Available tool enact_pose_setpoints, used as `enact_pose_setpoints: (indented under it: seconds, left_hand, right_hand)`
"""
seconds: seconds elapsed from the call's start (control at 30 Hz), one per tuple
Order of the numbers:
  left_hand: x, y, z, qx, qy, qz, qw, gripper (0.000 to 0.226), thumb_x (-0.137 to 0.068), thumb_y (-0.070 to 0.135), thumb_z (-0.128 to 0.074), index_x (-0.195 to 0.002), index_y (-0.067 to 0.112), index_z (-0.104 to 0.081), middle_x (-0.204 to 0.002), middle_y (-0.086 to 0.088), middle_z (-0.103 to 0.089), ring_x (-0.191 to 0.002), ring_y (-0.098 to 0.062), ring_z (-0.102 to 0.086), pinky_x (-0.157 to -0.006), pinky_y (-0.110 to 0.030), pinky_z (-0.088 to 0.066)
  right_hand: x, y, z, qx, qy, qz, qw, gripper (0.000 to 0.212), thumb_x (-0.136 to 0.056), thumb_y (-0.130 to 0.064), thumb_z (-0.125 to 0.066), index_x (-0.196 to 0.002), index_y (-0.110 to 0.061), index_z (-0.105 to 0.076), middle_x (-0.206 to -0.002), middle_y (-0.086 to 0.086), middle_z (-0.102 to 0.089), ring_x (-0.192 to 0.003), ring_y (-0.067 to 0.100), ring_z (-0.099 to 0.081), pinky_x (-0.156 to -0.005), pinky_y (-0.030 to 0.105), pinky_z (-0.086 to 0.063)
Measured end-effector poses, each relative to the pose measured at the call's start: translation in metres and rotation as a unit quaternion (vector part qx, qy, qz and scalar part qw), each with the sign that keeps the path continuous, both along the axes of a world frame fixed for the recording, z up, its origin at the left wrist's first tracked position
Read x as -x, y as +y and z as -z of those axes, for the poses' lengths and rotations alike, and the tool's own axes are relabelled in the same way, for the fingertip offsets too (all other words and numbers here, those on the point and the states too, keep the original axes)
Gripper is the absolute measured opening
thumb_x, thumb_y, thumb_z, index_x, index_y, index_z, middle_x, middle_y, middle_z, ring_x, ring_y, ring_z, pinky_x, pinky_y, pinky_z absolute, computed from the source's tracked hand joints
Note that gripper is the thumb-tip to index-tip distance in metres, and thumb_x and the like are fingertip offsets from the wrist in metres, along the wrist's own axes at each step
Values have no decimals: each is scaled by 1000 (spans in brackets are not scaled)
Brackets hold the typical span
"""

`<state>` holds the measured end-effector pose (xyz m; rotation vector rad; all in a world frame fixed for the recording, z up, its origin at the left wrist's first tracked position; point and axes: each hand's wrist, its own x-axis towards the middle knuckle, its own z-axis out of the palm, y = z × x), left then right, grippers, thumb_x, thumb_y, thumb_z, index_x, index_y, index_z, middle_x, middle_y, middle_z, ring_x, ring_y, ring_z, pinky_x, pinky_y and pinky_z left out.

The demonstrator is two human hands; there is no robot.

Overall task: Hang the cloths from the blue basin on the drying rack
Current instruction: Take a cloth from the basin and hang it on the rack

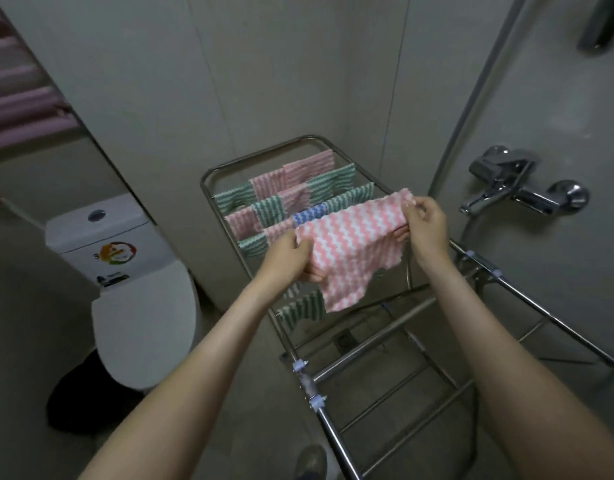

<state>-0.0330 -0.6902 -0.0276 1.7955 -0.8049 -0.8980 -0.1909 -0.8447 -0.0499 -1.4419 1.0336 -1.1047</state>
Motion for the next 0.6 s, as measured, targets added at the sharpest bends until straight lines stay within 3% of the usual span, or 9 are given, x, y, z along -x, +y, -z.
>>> enact_pose_setpoints:
  seconds: [0.07,0.13,0.23,0.3,0.37,0.43,0.53,0.6]
  left_hand:
    - [5,-16,12,-18,24,15,999,11,-99,18,-38,-99,8,-38,-70,-25,-66,-63,-36,-69,-66,-43,-60]
    - [9,-36,25,-32,56,33,997,16,-100,18,-38,-106,3,-40,-85,-31,-64,-59,-31,-69,-62,-39,-60]
    - [13,-65,43,-60,86,64,992,35,-101,19,-37,-131,0,-36,-94,-31,-63,-55,-24,-67,-56,-33,-60]
    - [14,-84,54,-81,73,85,990,38,-100,19,-37,-132,-2,-39,-98,-28,-63,-61,-27,-67,-54,-33,-58]
    - [14,-100,64,-100,45,104,989,37,-100,20,-39,-129,-1,-42,-97,-25,-63,-67,-35,-68,-56,-37,-58]
    - [12,-115,73,-107,16,120,987,38,-98,20,-40,-131,1,-40,-83,-17,-62,-72,-41,-68,-62,-45,-59]
    - [6,-127,83,-114,-22,135,984,41,-98,19,-41,-137,4,-36,-68,-12,-62,-67,-39,-68,-61,-42,-59]
    - [1,-133,89,-125,-6,136,983,44,-99,18,-40,-141,6,-31,-64,-13,-63,-58,-31,-66,-55,-35,-57]
  right_hand:
    - [6,-8,8,-9,7,23,1000,21,-97,-12,-50,-77,-20,-50,-57,7,-50,-33,4,-48,-37,17,-40]
    - [11,-21,18,-24,20,53,998,19,-97,-12,-50,-78,-18,-50,-57,5,-51,-34,3,-47,-40,17,-40]
    - [19,-43,35,-52,47,94,993,7,-98,-13,-48,-92,-10,-51,-60,4,-52,-35,1,-48,-44,15,-41]
    - [22,-60,50,-78,73,103,989,5,-97,-11,-47,-100,-8,-50,-64,5,-53,-36,-1,-50,-48,15,-44]
    - [24,-75,66,-103,118,114,981,10,-93,-8,-48,-102,-11,-51,-70,7,-57,-37,-3,-51,-57,21,-47]
    - [23,-90,79,-120,151,126,973,14,-88,-7,-50,-100,-13,-53,-79,11,-62,-44,-2,-57,-64,28,-50]
    - [20,-107,100,-142,195,125,962,21,-83,-18,-52,-103,-15,-57,-97,19,-67,-86,28,-67,-83,44,-52]
    - [16,-120,116,-158,210,108,959,26,-76,-31,-51,-101,-23,-54,-100,19,-67,-91,36,-65,-86,49,-51]
